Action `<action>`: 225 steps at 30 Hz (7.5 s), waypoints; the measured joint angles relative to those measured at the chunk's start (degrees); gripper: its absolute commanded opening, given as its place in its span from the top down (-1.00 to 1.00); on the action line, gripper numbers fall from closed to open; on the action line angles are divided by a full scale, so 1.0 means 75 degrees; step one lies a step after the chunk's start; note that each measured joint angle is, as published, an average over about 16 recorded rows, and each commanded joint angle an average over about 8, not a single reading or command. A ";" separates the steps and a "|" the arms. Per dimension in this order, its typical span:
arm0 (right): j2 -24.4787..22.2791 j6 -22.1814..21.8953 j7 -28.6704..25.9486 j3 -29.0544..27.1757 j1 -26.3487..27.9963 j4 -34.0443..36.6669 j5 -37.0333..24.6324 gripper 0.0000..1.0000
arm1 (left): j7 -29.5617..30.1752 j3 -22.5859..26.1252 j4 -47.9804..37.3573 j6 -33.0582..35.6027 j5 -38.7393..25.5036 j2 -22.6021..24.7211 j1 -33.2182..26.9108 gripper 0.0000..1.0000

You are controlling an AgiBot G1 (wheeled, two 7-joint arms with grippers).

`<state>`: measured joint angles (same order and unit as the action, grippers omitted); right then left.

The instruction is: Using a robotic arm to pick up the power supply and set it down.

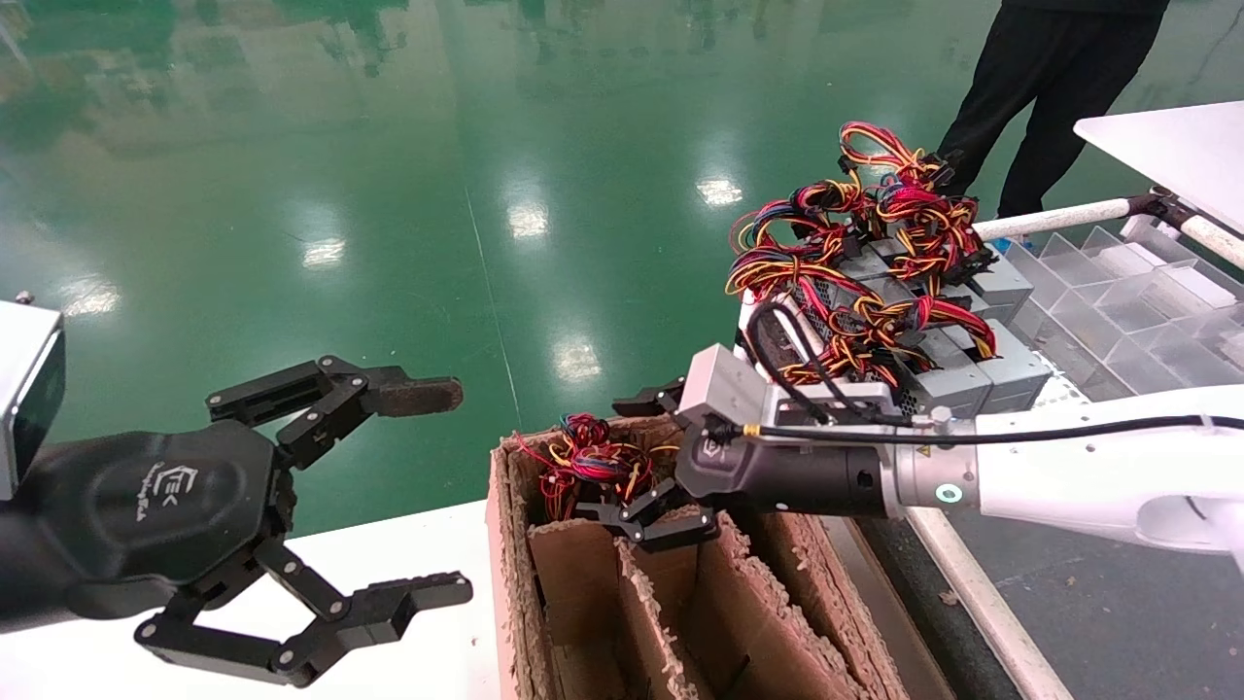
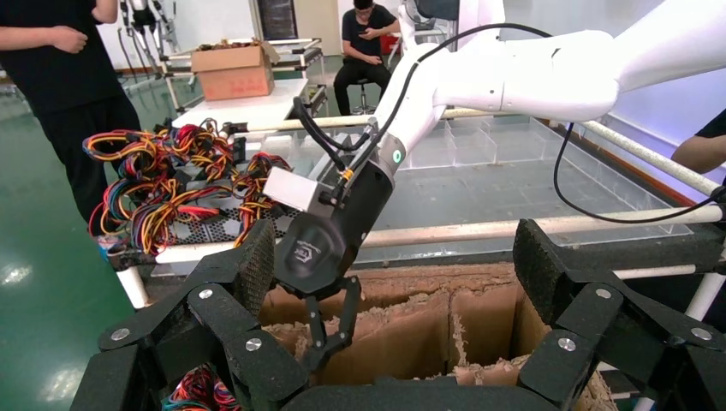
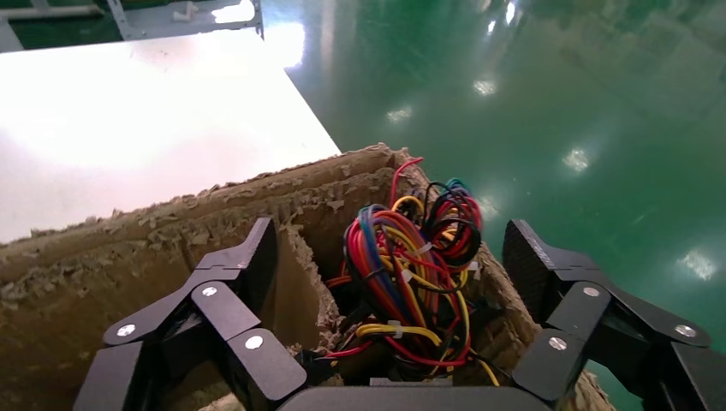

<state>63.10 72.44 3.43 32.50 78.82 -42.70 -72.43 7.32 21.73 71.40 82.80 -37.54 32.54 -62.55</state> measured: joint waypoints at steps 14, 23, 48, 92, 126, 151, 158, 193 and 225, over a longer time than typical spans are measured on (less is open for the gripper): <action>0.0092 -0.0229 0.0622 -0.0126 -0.0198 0.0272 0.0093 1.00 | 0.0000 0.0000 0.0000 0.0000 0.0000 0.0000 0.0000 -1.00; 0.0153 -0.0231 0.0651 -0.0158 -0.0202 0.0467 0.0158 1.00 | 0.0000 0.0000 0.0000 0.0000 0.0000 0.0000 0.0000 -1.00; 0.0027 -0.0134 0.1002 -0.0517 -0.0286 0.0546 0.0666 1.00 | 0.0000 0.0001 0.0000 0.0000 0.0001 0.0000 0.0000 -1.00; -0.1339 -0.0782 0.1615 -0.2484 0.2546 0.0292 0.2222 1.00 | -0.0001 0.0002 0.0000 -0.0001 0.0001 -0.0001 -0.0001 -1.00; -0.4068 -0.0697 0.3118 -0.3165 0.1580 0.3043 0.2047 1.00 | -0.0001 0.0003 0.0000 -0.0001 0.0002 -0.0001 -0.0001 -1.00; -0.3251 -0.0522 0.2300 -0.2594 0.0926 0.2862 0.1532 1.00 | -0.0001 0.0003 0.0000 -0.0001 0.0002 -0.0001 -0.0001 -1.00; -0.2931 -0.0589 0.2197 -0.2457 0.1079 0.2974 0.1386 1.00 | -0.0002 0.0003 0.0000 -0.0001 0.0002 -0.0001 -0.0001 -1.00; -0.2570 -0.0321 0.2557 -0.2317 0.1786 0.4082 0.1218 -1.00 | -0.0002 0.0004 0.0000 -0.0002 0.0003 -0.0001 -0.0001 -1.00; -0.3025 0.0502 0.0985 -0.2362 0.0255 0.0927 0.2443 -1.00 | -0.0002 0.0003 -0.0002 -0.0003 0.0003 -0.0002 0.0000 -1.00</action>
<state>40.42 76.21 10.82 14.78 80.74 -35.75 -54.10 7.30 21.75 71.38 82.77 -37.51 32.52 -62.54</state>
